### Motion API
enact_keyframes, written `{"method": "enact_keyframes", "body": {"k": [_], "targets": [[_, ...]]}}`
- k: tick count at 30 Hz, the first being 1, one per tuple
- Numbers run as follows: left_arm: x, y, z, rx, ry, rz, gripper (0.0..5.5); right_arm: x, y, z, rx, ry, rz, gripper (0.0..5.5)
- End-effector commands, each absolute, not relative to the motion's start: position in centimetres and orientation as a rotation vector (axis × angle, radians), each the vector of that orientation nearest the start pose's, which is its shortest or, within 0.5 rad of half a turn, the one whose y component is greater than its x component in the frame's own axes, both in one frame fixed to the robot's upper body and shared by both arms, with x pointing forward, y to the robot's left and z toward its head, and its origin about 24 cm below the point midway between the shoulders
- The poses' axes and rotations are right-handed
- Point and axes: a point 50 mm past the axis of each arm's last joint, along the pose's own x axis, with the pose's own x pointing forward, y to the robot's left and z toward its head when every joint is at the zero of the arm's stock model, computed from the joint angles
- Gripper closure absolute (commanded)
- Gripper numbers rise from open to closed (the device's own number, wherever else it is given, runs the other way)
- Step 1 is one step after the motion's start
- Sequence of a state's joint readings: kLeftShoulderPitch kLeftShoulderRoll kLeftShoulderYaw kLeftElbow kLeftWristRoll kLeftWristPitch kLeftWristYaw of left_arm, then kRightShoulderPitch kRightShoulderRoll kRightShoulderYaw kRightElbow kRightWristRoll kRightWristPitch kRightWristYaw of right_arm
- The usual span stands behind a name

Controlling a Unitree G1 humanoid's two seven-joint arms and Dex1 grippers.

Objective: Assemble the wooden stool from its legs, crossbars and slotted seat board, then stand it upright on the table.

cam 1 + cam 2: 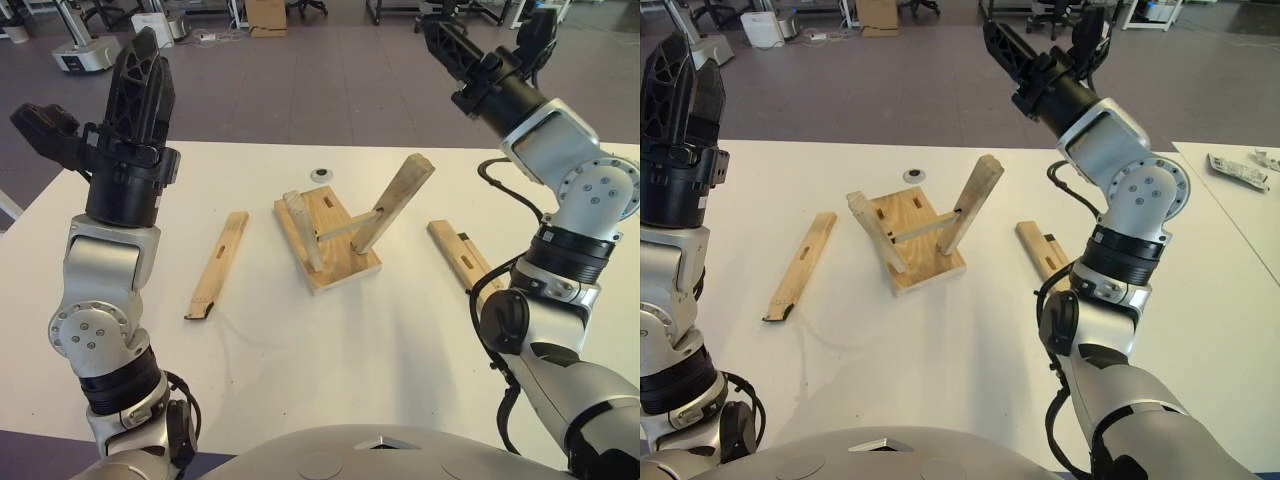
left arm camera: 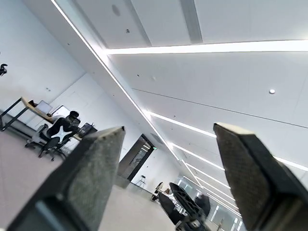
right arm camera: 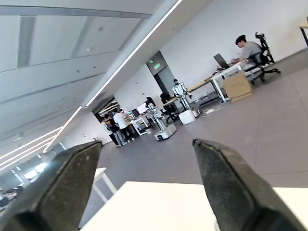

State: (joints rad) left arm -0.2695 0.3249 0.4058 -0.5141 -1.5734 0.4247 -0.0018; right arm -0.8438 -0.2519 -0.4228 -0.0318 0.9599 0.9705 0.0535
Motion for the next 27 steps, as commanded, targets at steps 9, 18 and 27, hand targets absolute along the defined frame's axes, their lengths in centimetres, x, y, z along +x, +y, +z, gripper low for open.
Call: {"method": "enact_keyframes", "body": {"k": [9, 18, 27], "targets": [[30.8, 25.0, 12.1, -0.123, 0.035, -0.217, 2.12, 27.1, -17.6, 8.8, -0.071, 0.478, 0.393, 1.95], [28.9, 24.3, 10.6, -0.18, 0.028, -0.209, 2.12, 26.2, -15.8, 8.7, 0.061, 0.48, 0.643, 1.95], [27.2, 25.0, 9.7, -0.228, 0.051, -0.163, 2.12, 27.2, -16.8, 13.0, 0.281, 0.267, 0.749, 1.95]]}}
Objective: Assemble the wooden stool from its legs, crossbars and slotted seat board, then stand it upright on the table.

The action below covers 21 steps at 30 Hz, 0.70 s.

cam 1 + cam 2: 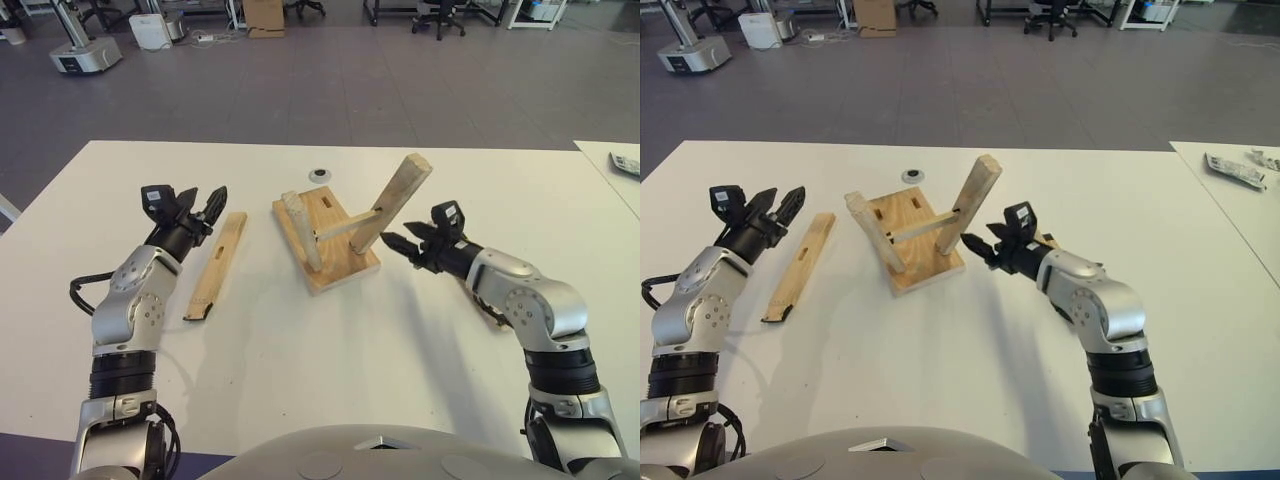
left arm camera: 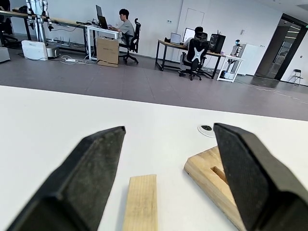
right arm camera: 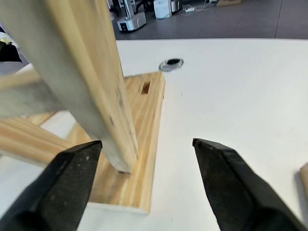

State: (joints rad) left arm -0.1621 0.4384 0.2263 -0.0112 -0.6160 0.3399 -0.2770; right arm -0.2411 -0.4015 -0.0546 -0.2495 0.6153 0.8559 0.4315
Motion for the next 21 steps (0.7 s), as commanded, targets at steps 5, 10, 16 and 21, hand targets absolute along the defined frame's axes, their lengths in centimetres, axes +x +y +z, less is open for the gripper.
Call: {"method": "enact_keyframes", "body": {"k": [5, 10, 16, 21], "targets": [[26.9, 24.9, 9.1, -0.255, 0.056, -0.151, 2.12, 28.3, -18.5, 16.2, 0.4, 0.147, 0.776, 1.95], [26.9, 24.8, 8.9, -0.262, 0.06, -0.157, 2.12, 29.8, -17.8, 16.8, 0.416, 0.11, 0.704, 1.95], [26.8, 25.0, 8.8, -0.26, 0.059, -0.144, 2.12, 30.3, -16.3, 16.4, 0.377, 0.182, 0.81, 2.62], [26.3, 25.4, 8.5, -0.258, 0.065, -0.128, 2.12, 31.1, -16.9, 18.7, 0.423, 0.095, 0.951, 3.52]]}}
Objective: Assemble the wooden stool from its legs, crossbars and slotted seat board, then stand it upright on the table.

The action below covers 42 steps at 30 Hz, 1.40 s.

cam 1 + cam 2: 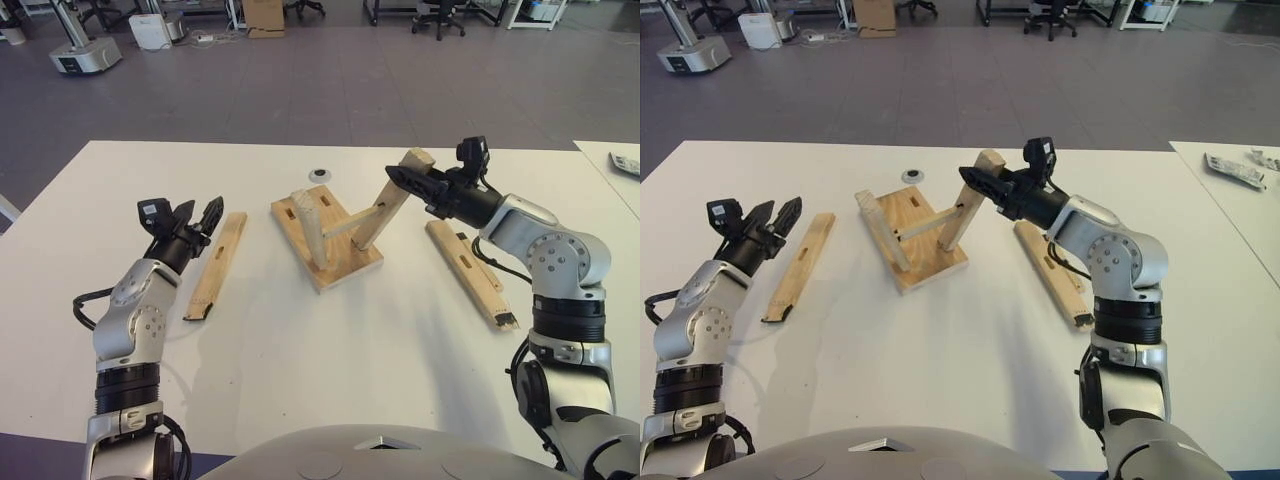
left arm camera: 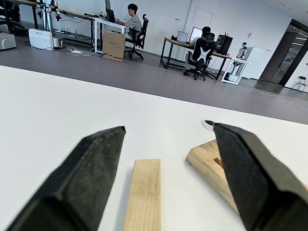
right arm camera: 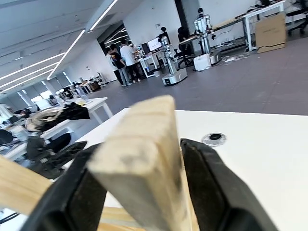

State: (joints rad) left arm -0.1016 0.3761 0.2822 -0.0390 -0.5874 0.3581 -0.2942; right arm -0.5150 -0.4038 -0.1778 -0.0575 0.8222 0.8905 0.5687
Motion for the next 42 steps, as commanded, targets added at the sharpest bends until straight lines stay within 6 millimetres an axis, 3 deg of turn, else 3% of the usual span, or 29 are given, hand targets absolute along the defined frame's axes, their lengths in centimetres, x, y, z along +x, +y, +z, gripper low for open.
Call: {"method": "enact_keyframes", "body": {"k": [1, 8, 11, 13, 15, 22, 25, 27, 28, 29, 31, 32, 35, 37, 39, 42], "targets": [[26.1, 25.5, 8.4, -0.258, 0.067, -0.125, 2.12, 31.2, -17.0, 18.9, 0.424, 0.09, 0.981, 3.66], [25.8, 25.8, 8.5, -0.252, 0.073, -0.12, 2.12, 29.2, -19.1, 17.6, 0.168, 0.342, 1.463, 4.44], [25.8, 25.6, 8.4, -0.254, 0.074, -0.124, 2.12, 32.3, -19.2, 17.5, 0.121, 0.366, 1.257, 4.45], [25.6, 25.4, 8.3, -0.257, 0.077, -0.126, 2.12, 33.8, -18.8, 18.3, 0.163, 0.267, 1.162, 3.91], [25.4, 25.1, 8.0, -0.254, 0.089, -0.134, 2.12, 34.1, -18.4, 19.5, 0.228, 0.156, 1.15, 3.54], [26.0, 24.3, 7.7, -0.206, 0.118, -0.183, 2.12, 33.1, -18.7, 23.3, 0.357, -0.063, 1.233, 3.54], [27.7, 23.8, 6.9, -0.052, 0.17, -0.251, 2.12, 34.0, -20.3, 24.3, 0.4, -0.128, 1.077, 3.54], [28.8, 23.8, 5.8, 0.141, 0.244, -0.319, 2.12, 35.1, -22.6, 24.7, 0.453, -0.21, 0.835, 3.54], [29.2, 23.7, 5.2, 0.305, 0.285, -0.375, 2.12, 35.5, -24.0, 24.3, 0.434, -0.198, 0.689, 3.54], [29.3, 23.5, 4.8, 0.443, 0.315, -0.442, 2.12, 35.6, -25.3, 22.5, 0.314, -0.1, 0.554, 3.54], [29.3, 23.3, 4.3, 0.605, 0.334, -0.531, 2.12, 34.1, -26.0, 17.4, -0.075, 0.186, 0.477, 3.54], [29.1, 23.4, 4.2, 0.643, 0.345, -0.548, 2.12, 32.8, -25.7, 15.2, -0.209, 0.289, 0.527, 3.54], [28.5, 23.4, 3.6, 0.713, 0.356, -0.599, 2.12, 27.0, -22.3, 10.1, -0.411, 0.528, 0.912, 3.54], [28.2, 23.1, 3.4, 0.718, 0.36, -0.644, 2.12, 24.1, -20.7, 8.2, -0.459, 0.617, 1.08, 3.54], [27.4, 23.0, 3.2, 0.732, 0.392, -0.721, 2.12, 23.2, -19.8, 7.3, -0.462, 0.618, 1.094, 3.54], [25.7, 23.0, 3.7, 0.76, 0.426, -0.84, 2.12, 23.6, -18.4, 6.0, -0.451, 0.587, 1.032, 3.54]]}}
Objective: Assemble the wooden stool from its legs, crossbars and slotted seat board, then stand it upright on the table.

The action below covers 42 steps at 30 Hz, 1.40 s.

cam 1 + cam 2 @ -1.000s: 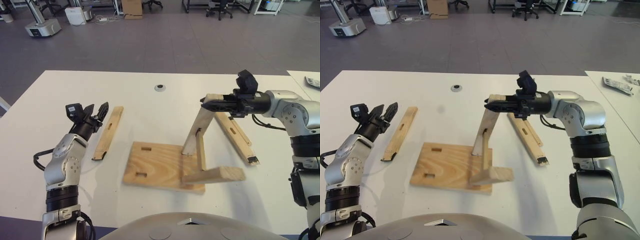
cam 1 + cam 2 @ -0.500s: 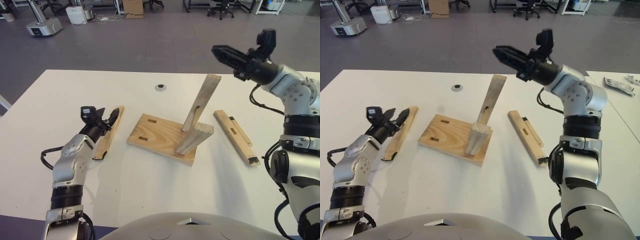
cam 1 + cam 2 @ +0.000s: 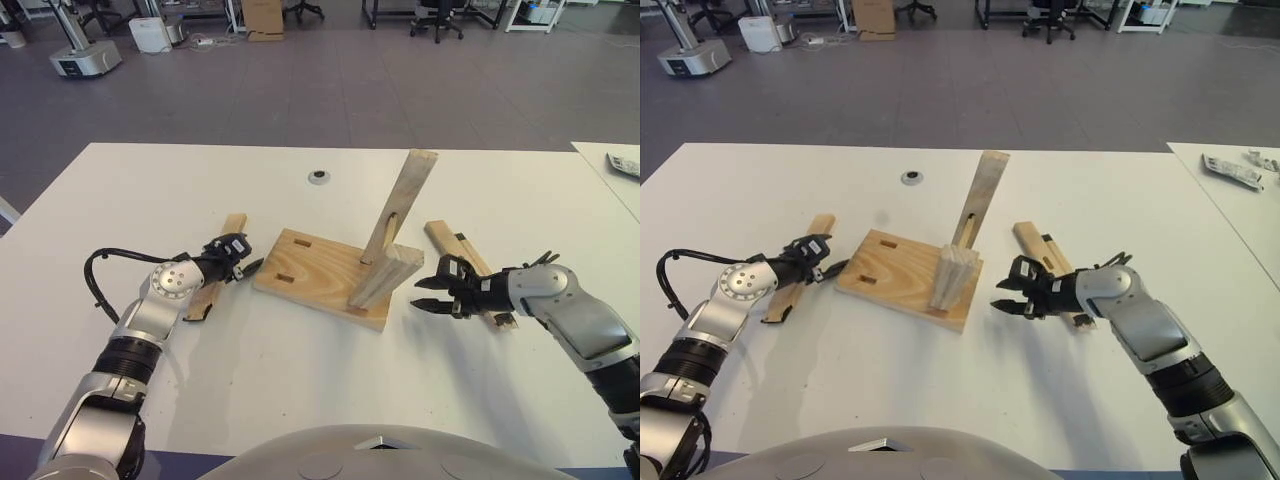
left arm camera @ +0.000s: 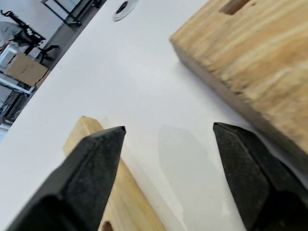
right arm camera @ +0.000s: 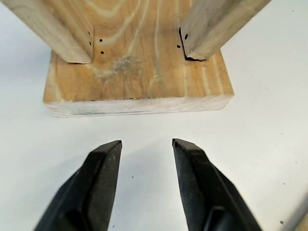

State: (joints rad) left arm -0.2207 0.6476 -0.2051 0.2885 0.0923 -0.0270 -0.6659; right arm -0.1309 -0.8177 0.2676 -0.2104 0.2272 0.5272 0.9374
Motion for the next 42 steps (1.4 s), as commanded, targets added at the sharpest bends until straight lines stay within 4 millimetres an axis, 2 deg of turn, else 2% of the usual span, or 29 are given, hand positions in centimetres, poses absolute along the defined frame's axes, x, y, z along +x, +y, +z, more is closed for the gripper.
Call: {"method": "enact_keyframes", "body": {"k": [1, 3, 6, 10, 12, 13, 15, 18, 19, 21, 23, 26, 28, 30, 33, 36, 40, 42], "targets": [[25.1, 22.9, 4.3, 0.761, 0.426, -0.875, 2.12, 23.7, -17.7, 5.5, -0.434, 0.584, 1.026, 3.54], [23.8, 22.8, 5.1, 0.761, 0.427, -0.939, 2.12, 23.8, -17.0, 4.6, -0.421, 0.584, 1.01, 3.54], [21.6, 22.2, 6.2, 0.758, 0.404, -1.041, 2.12, 24.4, -17.3, 3.9, -0.427, 0.578, 0.969, 3.54], [18.1, 18.7, 7.5, 0.677, 0.27, -1.286, 2.12, 26.8, -18.7, 4.7, -0.444, 0.505, 0.843, 3.54], [17.2, 18.6, 7.8, 0.691, 0.238, -1.311, 2.12, 28.2, -19.9, 5.7, -0.462, 0.461, 0.761, 3.54], [17.9, 19.0, 8.6, 0.728, 0.189, -1.274, 2.12, 28.4, -20.7, 6.3, -0.491, 0.44, 0.732, 3.54], [19.5, 20.2, 10.6, 0.776, 0.096, -1.204, 2.12, 27.6, -22.1, 6.9, -0.531, 0.442, 0.738, 3.54], [20.9, 22.9, 12.8, 0.832, 0.088, -1.138, 2.12, 26.3, -24.2, 6.9, -0.579, 0.512, 0.776, 3.54], [21.6, 23.6, 13.3, 0.859, 0.103, -1.103, 2.12, 25.9, -24.6, 7.0, -0.597, 0.526, 0.791, 3.54], [23.2, 25.0, 13.6, 0.96, 0.147, -1.014, 2.12, 23.9, -24.2, 7.6, -0.562, 0.554, 0.952, 3.54], [24.0, 25.9, 12.7, 1.025, 0.204, -0.972, 2.12, 21.7, -23.3, 8.4, -0.553, 0.59, 1.143, 3.54], [25.0, 25.8, 9.5, 1.061, 0.264, -0.974, 2.12, 20.2, -21.6, 9.0, -0.505, 0.591, 1.268, 3.54], [25.8, 24.6, 6.9, 1.167, 0.305, -1.069, 2.12, 19.9, -20.6, 9.0, -0.47, 0.572, 1.297, 3.54], [25.8, 23.5, 5.0, 1.176, 0.311, -1.146, 2.12, 19.9, -20.0, 8.8, -0.454, 0.566, 1.295, 3.54], [24.8, 22.0, 2.9, 1.098, 0.292, -1.232, 2.12, 19.9, -19.4, 8.1, -0.426, 0.586, 1.286, 3.54], [23.8, 21.1, 2.3, 1.034, 0.262, -1.277, 2.12, 20.9, -19.7, 7.0, -0.46, 0.608, 1.211, 3.54], [21.0, 19.9, 3.2, 0.945, 0.235, -1.367, 2.12, 24.2, -20.5, 7.7, -0.501, 0.561, 1.072, 3.54], [19.6, 19.1, 3.6, 0.895, 0.238, -1.411, 2.12, 25.6, -20.0, 7.9, -0.502, 0.515, 1.021, 3.54]]}}
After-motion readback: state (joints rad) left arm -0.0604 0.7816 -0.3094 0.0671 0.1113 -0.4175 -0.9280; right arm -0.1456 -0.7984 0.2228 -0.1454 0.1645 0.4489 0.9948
